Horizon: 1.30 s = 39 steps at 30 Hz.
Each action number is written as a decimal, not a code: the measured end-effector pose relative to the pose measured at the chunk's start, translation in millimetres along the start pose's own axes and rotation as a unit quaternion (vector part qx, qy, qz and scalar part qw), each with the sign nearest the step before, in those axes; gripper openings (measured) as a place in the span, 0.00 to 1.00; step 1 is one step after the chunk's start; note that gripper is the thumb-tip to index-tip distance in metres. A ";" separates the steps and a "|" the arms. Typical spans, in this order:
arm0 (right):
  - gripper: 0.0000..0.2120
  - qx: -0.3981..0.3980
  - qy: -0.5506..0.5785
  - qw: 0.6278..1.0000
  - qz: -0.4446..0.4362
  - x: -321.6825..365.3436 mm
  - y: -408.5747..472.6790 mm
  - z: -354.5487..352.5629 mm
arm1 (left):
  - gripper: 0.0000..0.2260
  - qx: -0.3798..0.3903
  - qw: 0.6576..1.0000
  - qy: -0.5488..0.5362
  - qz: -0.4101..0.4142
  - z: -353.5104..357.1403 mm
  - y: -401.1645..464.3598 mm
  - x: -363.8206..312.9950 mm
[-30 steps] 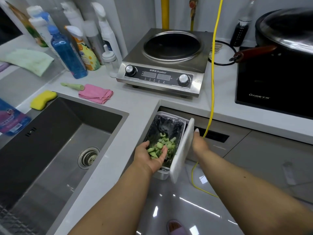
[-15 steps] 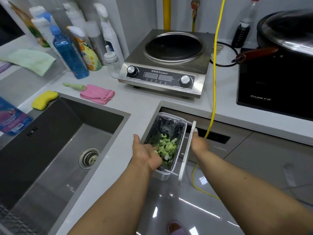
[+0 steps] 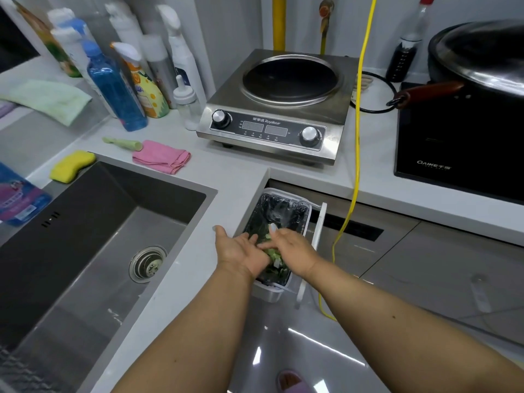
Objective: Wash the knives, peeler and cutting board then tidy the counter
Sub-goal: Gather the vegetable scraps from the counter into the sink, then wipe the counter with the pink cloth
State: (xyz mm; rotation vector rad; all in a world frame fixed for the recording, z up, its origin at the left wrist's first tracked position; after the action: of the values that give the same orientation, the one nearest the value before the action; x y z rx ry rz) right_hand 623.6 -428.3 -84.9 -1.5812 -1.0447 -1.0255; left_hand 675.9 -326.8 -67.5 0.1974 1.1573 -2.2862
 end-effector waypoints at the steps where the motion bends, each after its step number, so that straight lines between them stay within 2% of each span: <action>1: 0.39 -0.007 -0.027 0.999 0.020 -3.8 1.2 -3.0 | 0.42 0.001 1.000 0.003 0.003 0.3 -0.3 -1.7; 6: 0.36 0.018 -0.003 0.999 0.030 -2.3 1.4 -7.2 | 0.43 0.025 1.000 -0.001 0.007 -1.9 5.0 -3.8; 8: 0.35 -0.076 0.022 0.997 0.015 -6.8 2.7 -17.3 | 0.41 0.028 0.998 0.050 0.014 -2.9 5.0 -1.9; 10: 0.29 -0.229 0.097 0.967 0.047 -18.4 2.8 -37.6 | 0.36 0.027 0.987 0.158 0.023 -3.4 3.6 2.4; 12: 0.28 -0.350 0.134 0.922 0.096 -33.5 -2.8 -56.4 | 0.27 0.016 0.951 0.308 0.030 -4.4 0.6 10.9; 14: 0.30 -0.389 0.128 0.901 0.142 -42.4 -9.6 -64.5 | 0.14 -0.002 0.898 0.438 0.032 -3.9 -3.0 22.8; 16: 0.38 -0.362 0.154 0.903 0.171 -41.9 -13.8 -58.6 | 0.09 -0.022 0.867 0.497 0.037 -4.0 -4.4 33.4; 18: 0.58 -0.338 0.193 0.902 0.190 -46.5 -12.4 -50.5 | 0.11 -0.027 0.867 0.495 0.042 -2.5 -4.4 38.9; 19: 0.65 -0.328 0.193 0.903 0.200 -55.3 -7.3 -48.7 | 0.11 -0.029 0.870 0.491 0.049 -1.5 -5.1 39.1; 20: 0.67 -0.324 0.197 0.903 0.201 -57.4 -4.4 -47.1 | 0.10 -0.032 0.872 0.484 0.056 -0.4 -6.9 37.6; 22: 0.62 -0.323 0.240 0.894 0.198 -44.8 -6.6 -45.1 | 0.06 -0.041 0.883 0.464 0.058 0.0 -10.5 32.8; 25: 0.38 -0.308 0.281 0.891 0.180 -13.0 -7.4 -38.1 | 0.13 -0.042 0.892 0.449 0.035 -0.9 -17.8 26.2; 26: 0.36 -0.289 0.284 0.897 0.174 -6.3 -4.1 -35.6 | 0.15 -0.041 0.895 0.443 0.025 -1.5 -20.0 24.0; 32: 0.37 -0.111 0.293 0.929 0.197 10.4 19.8 -7.4 | 0.15 -0.085 0.929 0.360 0.024 -16.2 -24.9 6.1; 36: 0.38 -0.077 0.267 0.937 0.212 8.4 29.9 6.7 | 0.19 -0.098 0.940 0.326 0.037 -27.2 -25.1 -5.8; 39: 0.35 -0.091 0.242 0.948 0.188 14.0 38.3 7.9 | 0.20 -0.090 0.944 0.314 0.046 -28.9 -24.4 -14.9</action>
State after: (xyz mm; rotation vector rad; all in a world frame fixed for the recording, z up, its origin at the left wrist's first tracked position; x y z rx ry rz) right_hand 665.0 -425.6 -83.0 -1.4886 -0.3063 -1.1813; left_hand 671.5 -286.6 -62.8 0.9397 1.6143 -2.0691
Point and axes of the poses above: each hand's wrist, its own y-axis towards the middle knuckle, its own z-axis out of the palm, x = y × z, the point moved 2 cm from there along y, towards the middle knuckle, and after that the axes turned 11 degrees about y, right-handed, at the moved point
